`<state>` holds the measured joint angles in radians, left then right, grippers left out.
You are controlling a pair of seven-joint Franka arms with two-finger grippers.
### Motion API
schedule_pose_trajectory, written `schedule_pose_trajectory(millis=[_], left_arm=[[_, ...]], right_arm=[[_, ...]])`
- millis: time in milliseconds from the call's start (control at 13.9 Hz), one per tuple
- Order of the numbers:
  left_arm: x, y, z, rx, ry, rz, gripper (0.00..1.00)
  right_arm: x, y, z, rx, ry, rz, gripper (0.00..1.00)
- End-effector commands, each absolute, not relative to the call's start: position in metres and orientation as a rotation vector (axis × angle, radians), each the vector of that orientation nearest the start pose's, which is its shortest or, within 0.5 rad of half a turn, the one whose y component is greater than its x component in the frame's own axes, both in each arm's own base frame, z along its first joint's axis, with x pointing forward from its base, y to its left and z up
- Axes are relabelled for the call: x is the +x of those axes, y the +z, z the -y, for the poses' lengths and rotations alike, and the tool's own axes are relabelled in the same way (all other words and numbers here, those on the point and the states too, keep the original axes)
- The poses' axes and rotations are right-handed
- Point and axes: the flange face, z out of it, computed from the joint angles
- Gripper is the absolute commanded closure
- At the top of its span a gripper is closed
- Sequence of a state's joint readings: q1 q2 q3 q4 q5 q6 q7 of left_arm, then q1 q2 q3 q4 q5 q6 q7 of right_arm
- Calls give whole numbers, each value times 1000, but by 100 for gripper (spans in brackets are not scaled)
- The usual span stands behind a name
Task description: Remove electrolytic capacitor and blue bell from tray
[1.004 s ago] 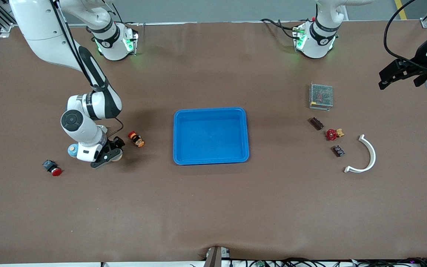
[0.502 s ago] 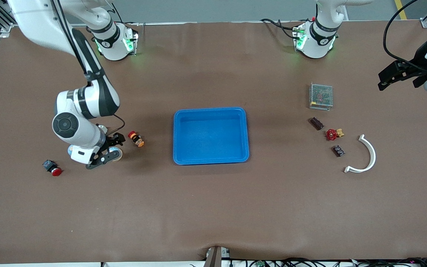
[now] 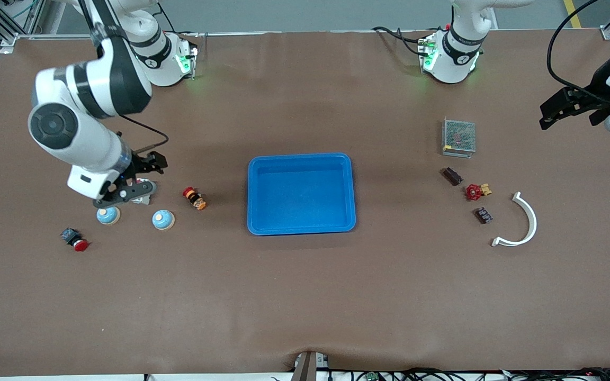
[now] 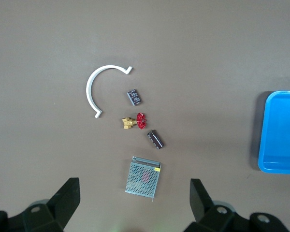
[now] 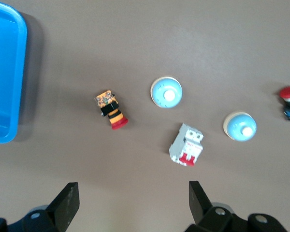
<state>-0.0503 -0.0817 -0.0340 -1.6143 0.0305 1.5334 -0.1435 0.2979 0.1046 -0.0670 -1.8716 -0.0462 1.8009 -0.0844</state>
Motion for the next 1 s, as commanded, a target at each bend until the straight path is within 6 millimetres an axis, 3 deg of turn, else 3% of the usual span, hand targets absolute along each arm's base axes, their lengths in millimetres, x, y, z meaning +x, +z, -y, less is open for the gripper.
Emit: schedule_pose_trajectory(millis=[0,215,574,932], left_arm=[[522,649,40,-3095,-22,65,0],[523,648,40,-3094,-19,65,0],[523,648,43,-3094,-19,55,0],[522,650,43,-3095,-27,55,0]], right_arm=[[547,498,-117,-3180,266,452,0],[550,563,-100,-3192,262,377,0],[549,603,-71,-3200,179,284,0],[553,638,5,-3193,100,81,0]])
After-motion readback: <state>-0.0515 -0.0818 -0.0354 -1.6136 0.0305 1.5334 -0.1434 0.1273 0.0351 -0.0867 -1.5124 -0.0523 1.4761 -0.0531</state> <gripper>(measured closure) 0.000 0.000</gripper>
